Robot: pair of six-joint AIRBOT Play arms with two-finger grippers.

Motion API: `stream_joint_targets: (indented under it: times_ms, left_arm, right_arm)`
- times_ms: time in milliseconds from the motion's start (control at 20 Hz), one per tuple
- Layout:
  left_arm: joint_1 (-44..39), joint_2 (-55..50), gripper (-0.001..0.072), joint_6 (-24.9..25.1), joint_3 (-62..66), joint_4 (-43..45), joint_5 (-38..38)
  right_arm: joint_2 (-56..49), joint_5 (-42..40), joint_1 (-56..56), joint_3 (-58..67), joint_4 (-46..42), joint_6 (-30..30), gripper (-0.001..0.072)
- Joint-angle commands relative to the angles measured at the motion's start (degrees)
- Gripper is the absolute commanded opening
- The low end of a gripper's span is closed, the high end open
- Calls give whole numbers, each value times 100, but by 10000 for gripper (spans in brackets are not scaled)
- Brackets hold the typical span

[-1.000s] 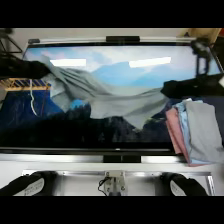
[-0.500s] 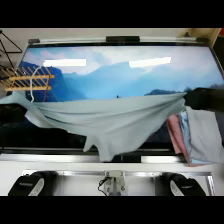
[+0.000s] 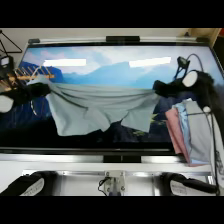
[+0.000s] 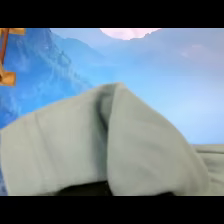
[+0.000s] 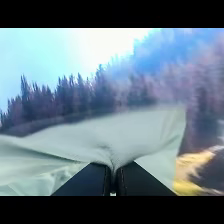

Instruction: Fold the shirts.

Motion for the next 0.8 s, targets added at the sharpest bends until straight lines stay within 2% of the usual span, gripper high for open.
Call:
stream_joint_targets:
  times_ms: [0, 50, 100, 150, 200, 250, 350, 450, 550, 600, 650, 750]
  left_arm:
    - [4, -1899, 40, -7, 798, -789, 238]
    - [4, -2315, 44, -7, 1032, -1075, -20]
    - [4, -2612, 104, -7, 1244, -1252, -299]
    - [17, -2833, 279, -4, 1484, -1309, -627]
    - [61, -2944, 514, 22, 1735, -1298, -1005]
    - [170, -2966, 668, 114, 2009, -1279, -1462]
    - [538, -2907, 660, 339, 2586, -1137, -2673]
    - [964, -2802, 658, 483, 2844, -824, -3912]
    - [1311, -2623, 659, 599, 2485, -634, -4717]
    - [1440, -2468, 660, 688, 2026, -662, -4795]
    - [1512, -2299, 660, 688, 1497, -667, -4715]
    - [1552, -1993, 663, 706, 348, -885, -4264]
  right_arm:
    - [-1134, -1056, 70, -7, 1580, 195, 71]
    - [-1309, -1115, 131, -7, 1878, 76, 71]
    - [-1429, -1165, 197, -7, 2098, -72, 72]
    - [-1458, -1228, 236, -4, 2236, -236, 143]
    - [-1434, -1248, 212, 52, 2277, -448, 392]
    - [-1373, -1137, 127, 179, 2264, -787, 523]
    - [-1185, -424, -238, 651, 1917, -1338, 524]
    - [-1005, 446, -678, 1088, 1060, -1338, 528]
    - [-957, 1263, -1075, 1211, 485, -1373, 529]
    - [-1012, 1598, -1217, 1204, 402, -1451, 535]
    - [-1104, 1851, -1309, 1204, 391, -1521, 583]
    - [-1331, 2103, -1340, 1204, 407, -1661, 593]
